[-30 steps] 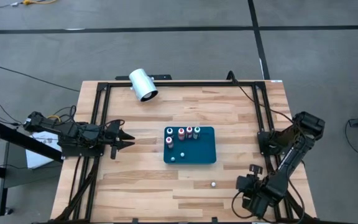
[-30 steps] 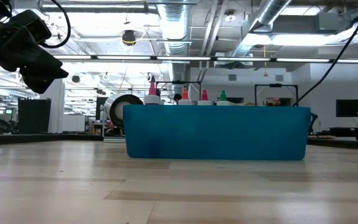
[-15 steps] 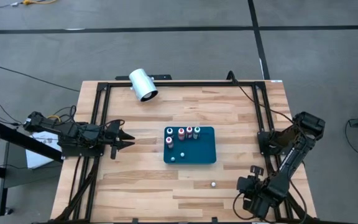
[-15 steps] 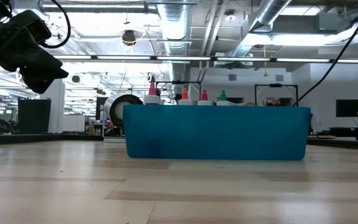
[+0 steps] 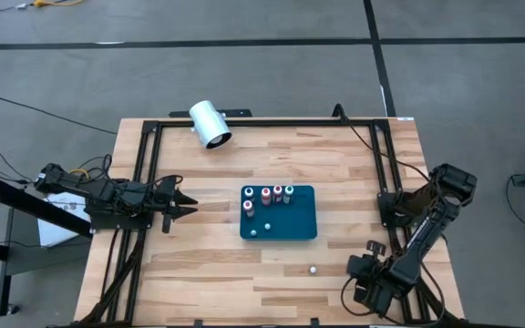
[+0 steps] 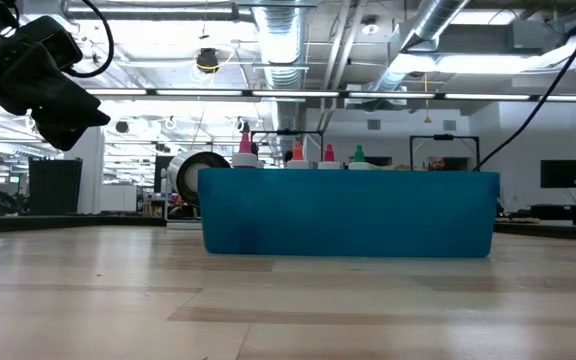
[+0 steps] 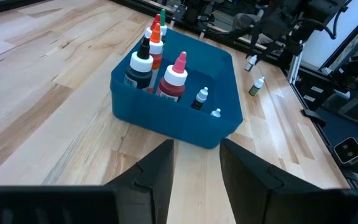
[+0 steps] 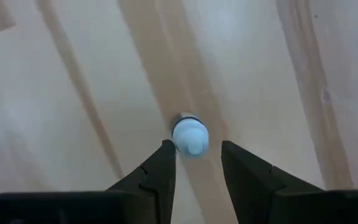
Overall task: Pick & Place food coloring
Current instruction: Put the small dark green food coloring bottle into the blue bin
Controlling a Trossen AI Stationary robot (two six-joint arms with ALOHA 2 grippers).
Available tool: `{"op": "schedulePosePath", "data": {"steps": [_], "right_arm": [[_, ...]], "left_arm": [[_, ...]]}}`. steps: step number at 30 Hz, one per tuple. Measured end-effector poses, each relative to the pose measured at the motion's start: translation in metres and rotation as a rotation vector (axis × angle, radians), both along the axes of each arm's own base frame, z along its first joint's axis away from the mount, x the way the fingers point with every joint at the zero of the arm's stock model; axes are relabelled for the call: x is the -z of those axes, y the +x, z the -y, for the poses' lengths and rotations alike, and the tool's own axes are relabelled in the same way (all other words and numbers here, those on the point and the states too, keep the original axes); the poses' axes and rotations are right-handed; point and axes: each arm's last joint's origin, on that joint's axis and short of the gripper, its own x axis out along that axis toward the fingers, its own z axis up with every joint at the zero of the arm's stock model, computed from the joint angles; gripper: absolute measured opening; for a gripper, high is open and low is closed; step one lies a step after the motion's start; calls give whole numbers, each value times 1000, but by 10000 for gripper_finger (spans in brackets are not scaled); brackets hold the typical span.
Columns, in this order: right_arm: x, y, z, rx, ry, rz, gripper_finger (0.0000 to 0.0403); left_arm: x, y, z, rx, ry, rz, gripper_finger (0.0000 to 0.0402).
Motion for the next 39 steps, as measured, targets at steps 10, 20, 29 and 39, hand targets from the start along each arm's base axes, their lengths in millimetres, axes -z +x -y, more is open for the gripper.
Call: {"op": "schedulePosePath", "data": {"steps": [10,20,29,39], "right_arm": [[6,-1,1,-4,8,14,118],[6,0,2,-4,-5,29,118],[5,6,6,22,-18,52,118],[5,9,7,33,-13,53,118]], "left_arm": [[0,0,0,-1,-3,0,122],[0,0,0,-3,-3,0,122],[0,0,0,-4,-3,0,122],[0,0,0,-4,-2,0,122]]}}
